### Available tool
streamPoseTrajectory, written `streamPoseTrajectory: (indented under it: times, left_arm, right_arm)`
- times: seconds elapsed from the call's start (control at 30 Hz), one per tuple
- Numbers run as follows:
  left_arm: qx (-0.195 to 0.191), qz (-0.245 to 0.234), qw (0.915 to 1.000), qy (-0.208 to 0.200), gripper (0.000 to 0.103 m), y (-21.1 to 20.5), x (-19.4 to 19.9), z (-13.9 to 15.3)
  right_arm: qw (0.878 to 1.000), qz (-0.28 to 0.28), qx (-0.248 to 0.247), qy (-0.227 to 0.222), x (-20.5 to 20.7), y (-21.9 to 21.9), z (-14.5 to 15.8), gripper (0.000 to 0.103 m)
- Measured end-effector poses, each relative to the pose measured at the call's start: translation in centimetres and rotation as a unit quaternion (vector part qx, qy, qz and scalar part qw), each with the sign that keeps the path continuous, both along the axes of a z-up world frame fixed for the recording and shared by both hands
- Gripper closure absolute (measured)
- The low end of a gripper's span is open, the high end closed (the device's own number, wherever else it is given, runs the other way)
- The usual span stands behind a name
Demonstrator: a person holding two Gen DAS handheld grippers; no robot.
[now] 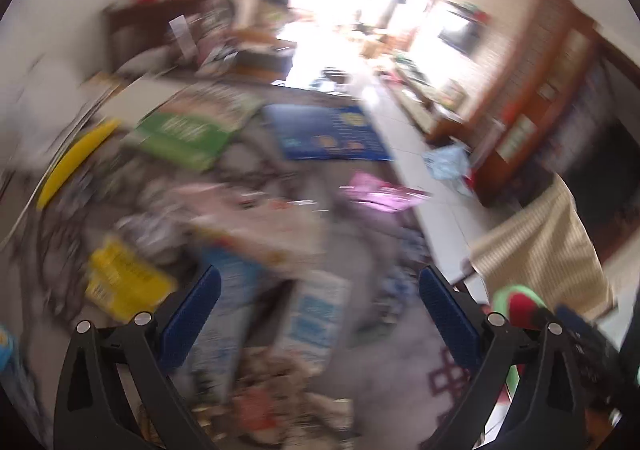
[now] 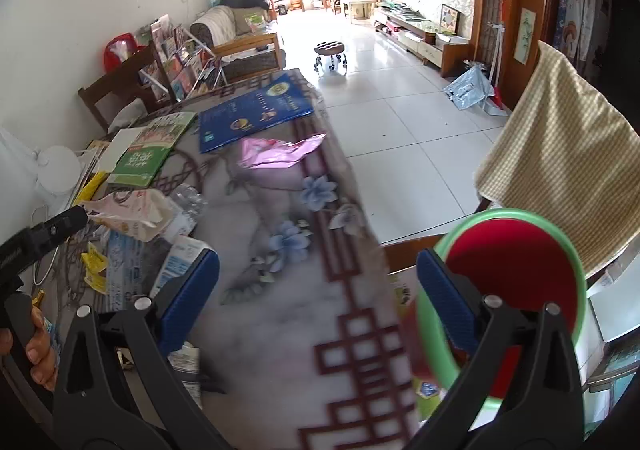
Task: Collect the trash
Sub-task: 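Move both grippers back to the table toward the next trash items, then grasp the yellow wrappers with left gripper while right grasps the blue-white toothpaste box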
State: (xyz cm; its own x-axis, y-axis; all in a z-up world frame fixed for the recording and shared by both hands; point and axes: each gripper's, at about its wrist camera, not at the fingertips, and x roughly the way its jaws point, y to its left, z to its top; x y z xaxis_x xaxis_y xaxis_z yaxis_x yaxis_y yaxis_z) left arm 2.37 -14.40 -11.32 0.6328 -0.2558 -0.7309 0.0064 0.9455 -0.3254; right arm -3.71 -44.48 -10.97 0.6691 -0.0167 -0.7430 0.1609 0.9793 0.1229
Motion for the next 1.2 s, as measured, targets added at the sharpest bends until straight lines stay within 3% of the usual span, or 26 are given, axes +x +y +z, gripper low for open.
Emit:
streamPoseTrajectory:
  times: [0.07,0.13,0.23,0.3,0.63,0.67,0.8,0.83,0.93,1.07,1.1,1.2]
  left_arm:
    - [-0.027,0.079,0.9955,0.044,0.008,4.9,0.4,-2.0]
    - [-0.056,0.155,0.9815,0.097,0.008,9.4,0.8,-4.5]
    - [-0.097,0.23,0.9528,0.173,0.008,14.1,1.5,-8.6]
    - [-0.115,0.253,0.9395,0.2,0.008,15.8,2.0,-10.7]
    - [-0.092,0.289,0.9107,0.281,0.008,15.1,6.9,-15.7]
    - [-0.098,0.287,0.9092,0.286,0.008,15.0,7.1,-16.1]
    - [-0.09,0.27,0.9172,0.279,0.009,14.4,8.1,-16.2]
    - [-0.092,0.259,0.9211,0.276,0.012,14.4,8.3,-16.1]
    - [-0.107,0.206,0.9374,0.26,0.041,14.5,9.3,-15.6]
    - [-0.142,0.178,0.9387,0.259,0.054,15.7,9.6,-15.7]
    - [-0.149,0.172,0.9385,0.26,0.065,16.2,9.5,-15.7]
    - [-0.144,0.142,0.9438,0.261,0.066,17.1,9.0,-15.4]
  right_arm:
    - [1.0,0.007,0.003,0.006,0.5,2.3,-0.3,0.005]
    - [1.0,0.015,0.002,0.01,0.7,4.4,-0.5,0.005]
    - [1.0,0.025,0.002,0.014,1.0,7.6,-0.8,0.005]
    - [0.999,0.03,-0.001,0.018,1.0,9.6,-0.9,0.005]
    - [0.999,0.014,-0.027,0.029,0.0,13.5,-0.4,0.005]
    - [0.999,0.012,-0.029,0.029,-0.1,13.6,-0.3,0.005]
    - [0.999,0.012,-0.033,0.031,0.0,14.2,-0.2,0.005]
    - [0.999,0.014,-0.034,0.032,0.1,14.5,-0.2,0.005]
    - [0.999,0.024,-0.034,0.035,0.5,15.4,-0.4,0.005]
    - [0.998,0.044,-0.028,0.039,1.4,17.0,-0.7,0.005]
    - [0.998,0.049,-0.024,0.039,1.6,17.2,-0.8,0.005]
    - [0.997,0.065,0.005,0.045,2.8,18.0,-1.3,0.005]
